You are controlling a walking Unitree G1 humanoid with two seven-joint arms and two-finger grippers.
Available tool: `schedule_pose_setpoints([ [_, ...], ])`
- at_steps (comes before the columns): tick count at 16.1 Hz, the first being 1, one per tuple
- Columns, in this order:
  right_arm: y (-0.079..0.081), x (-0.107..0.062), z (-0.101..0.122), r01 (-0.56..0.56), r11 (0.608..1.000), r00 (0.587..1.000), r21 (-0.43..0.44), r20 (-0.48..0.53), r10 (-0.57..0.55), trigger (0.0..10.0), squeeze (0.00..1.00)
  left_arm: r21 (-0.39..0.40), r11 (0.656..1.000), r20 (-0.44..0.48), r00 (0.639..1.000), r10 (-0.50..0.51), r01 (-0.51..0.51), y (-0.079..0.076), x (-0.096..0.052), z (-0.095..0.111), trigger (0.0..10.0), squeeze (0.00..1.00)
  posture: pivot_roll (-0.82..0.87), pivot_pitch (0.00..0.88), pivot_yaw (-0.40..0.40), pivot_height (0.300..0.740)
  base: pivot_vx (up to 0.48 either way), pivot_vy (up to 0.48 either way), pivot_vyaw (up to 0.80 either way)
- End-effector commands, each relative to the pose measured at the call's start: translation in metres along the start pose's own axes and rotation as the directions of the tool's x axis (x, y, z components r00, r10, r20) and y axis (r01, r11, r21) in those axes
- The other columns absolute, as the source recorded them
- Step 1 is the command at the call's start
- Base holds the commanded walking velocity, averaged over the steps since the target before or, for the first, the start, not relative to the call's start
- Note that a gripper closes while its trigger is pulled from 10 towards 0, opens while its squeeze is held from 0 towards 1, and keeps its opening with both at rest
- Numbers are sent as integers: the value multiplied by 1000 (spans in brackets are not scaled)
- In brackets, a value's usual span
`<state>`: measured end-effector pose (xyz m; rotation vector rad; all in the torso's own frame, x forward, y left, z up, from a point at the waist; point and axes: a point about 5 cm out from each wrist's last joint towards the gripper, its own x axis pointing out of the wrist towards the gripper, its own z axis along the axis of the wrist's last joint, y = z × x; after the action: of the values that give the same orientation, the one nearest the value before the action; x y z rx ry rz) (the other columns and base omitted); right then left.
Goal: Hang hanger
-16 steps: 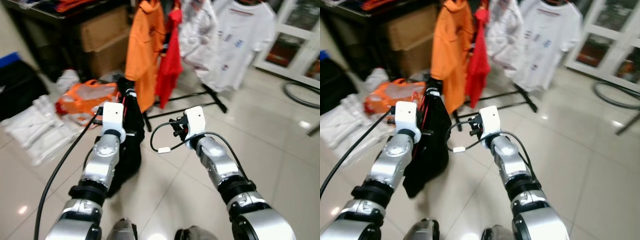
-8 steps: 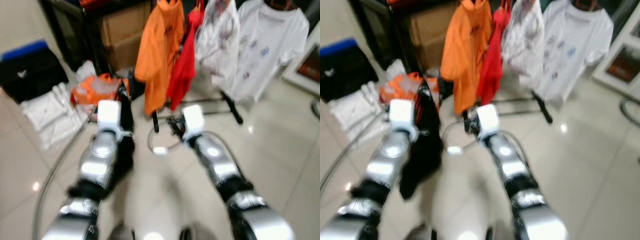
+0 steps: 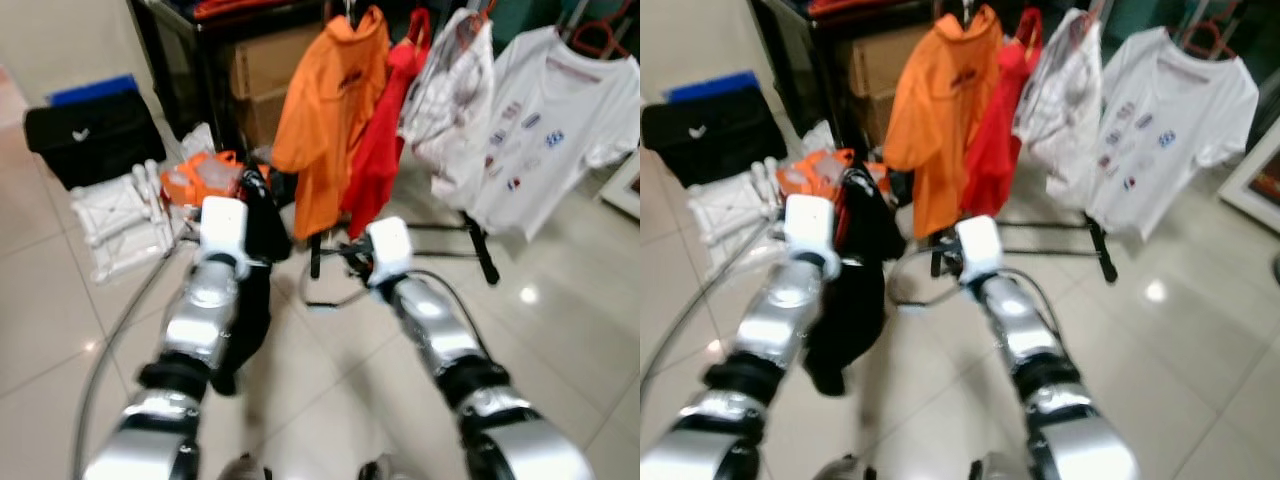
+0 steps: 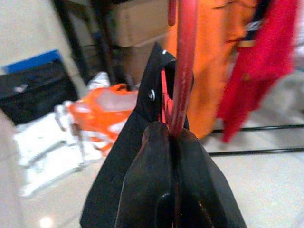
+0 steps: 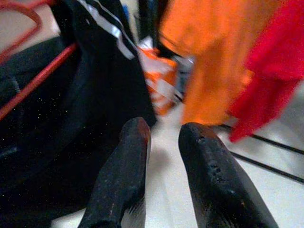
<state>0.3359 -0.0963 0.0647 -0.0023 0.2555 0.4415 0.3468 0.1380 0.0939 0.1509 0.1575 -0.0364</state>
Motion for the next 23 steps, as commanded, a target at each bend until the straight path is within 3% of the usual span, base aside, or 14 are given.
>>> schedule_pose_setpoints([
  [1,8,4,7,-19,1000,999,-5,28,19,10000,0,18,1000,54,998,14,-15,9,4,14,10000,0,48,68,-6,740,319,-352,475],
  [7,5,4,5,-10,1000,1000,-15,9,10,10000,0,-10,1000,54,999,1,0,1,5,16,10000,0,49,80,-5,740,322,-353,480],
  [11,9,-2,-11,-61,998,996,-30,-71,59,10000,0,-65,997,39,998,47,-44,1,6,16,10000,0,45,87,-3,740,159,-177,0],
  [13,10,-12,-31,-158,986,976,-46,-159,149,10000,0,-137,990,56,997,48,-40,-2,9,30,10000,0,39,93,-1,740,0,0,0],
  [15,1,-21,-43,-172,984,962,-55,-226,155,10000,0,-144,989,118,992,51,-33,-2,12,52,10000,0,35,92,1,740,0,0,0],
  [18,-9,-26,-48,-165,985,952,-55,-269,145,10000,0,-140,989,142,987,71,-51,3,14,63,10000,0,34,92,2,740,0,0,0],
  [23,9,-33,-48,-354,930,886,95,-283,366,10000,0,-152,982,38,992,122,-115,11,18,42,10000,0,31,92,7,740,0,0,0],
])
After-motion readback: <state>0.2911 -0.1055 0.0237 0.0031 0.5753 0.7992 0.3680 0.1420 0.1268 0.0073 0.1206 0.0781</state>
